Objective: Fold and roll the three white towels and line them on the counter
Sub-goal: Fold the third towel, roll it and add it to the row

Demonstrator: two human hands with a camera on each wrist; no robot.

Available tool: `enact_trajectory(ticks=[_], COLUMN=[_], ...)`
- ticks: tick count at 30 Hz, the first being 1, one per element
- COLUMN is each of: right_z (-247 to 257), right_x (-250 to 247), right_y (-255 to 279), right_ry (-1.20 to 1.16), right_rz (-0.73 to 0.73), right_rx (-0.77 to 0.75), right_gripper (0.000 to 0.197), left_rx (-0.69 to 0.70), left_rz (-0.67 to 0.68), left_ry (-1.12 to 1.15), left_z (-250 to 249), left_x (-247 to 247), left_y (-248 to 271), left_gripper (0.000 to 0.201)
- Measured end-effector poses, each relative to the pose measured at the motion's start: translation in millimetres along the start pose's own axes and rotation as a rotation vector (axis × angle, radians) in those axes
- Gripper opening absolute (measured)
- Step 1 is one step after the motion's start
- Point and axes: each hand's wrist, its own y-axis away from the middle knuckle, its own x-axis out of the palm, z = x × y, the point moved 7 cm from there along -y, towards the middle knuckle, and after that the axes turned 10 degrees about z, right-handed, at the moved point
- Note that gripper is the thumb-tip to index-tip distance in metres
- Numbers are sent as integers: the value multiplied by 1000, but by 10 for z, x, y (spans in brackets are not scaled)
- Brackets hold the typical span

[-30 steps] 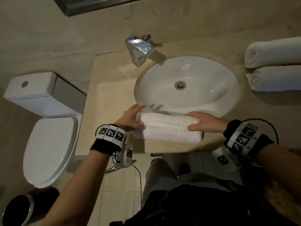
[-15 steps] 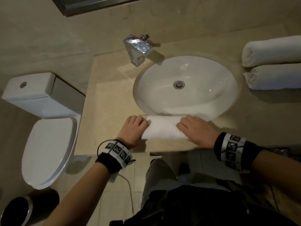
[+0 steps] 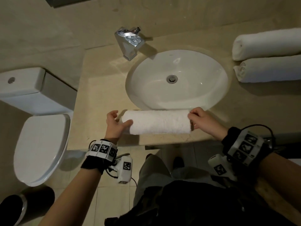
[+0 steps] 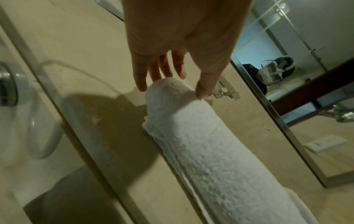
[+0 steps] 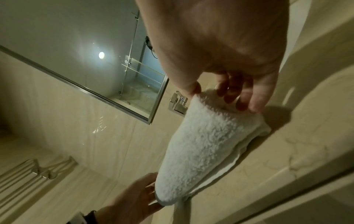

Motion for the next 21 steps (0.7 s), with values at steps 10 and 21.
enact_trajectory(ticks=[10,21], right_z=[-53,-73], right_x=[213,408], right_y=[121,304], right_ry=[-216,-485], right_rz=[-342,-552], right_rx=[10,67], right_gripper=[30,13], left_rx=[53,-128], left_rz=[-51,39], left_ry=[-342,-341], left_z=[-136,-31], left_x=[-106,-20], left_y=[116,58], left_gripper=[19,51])
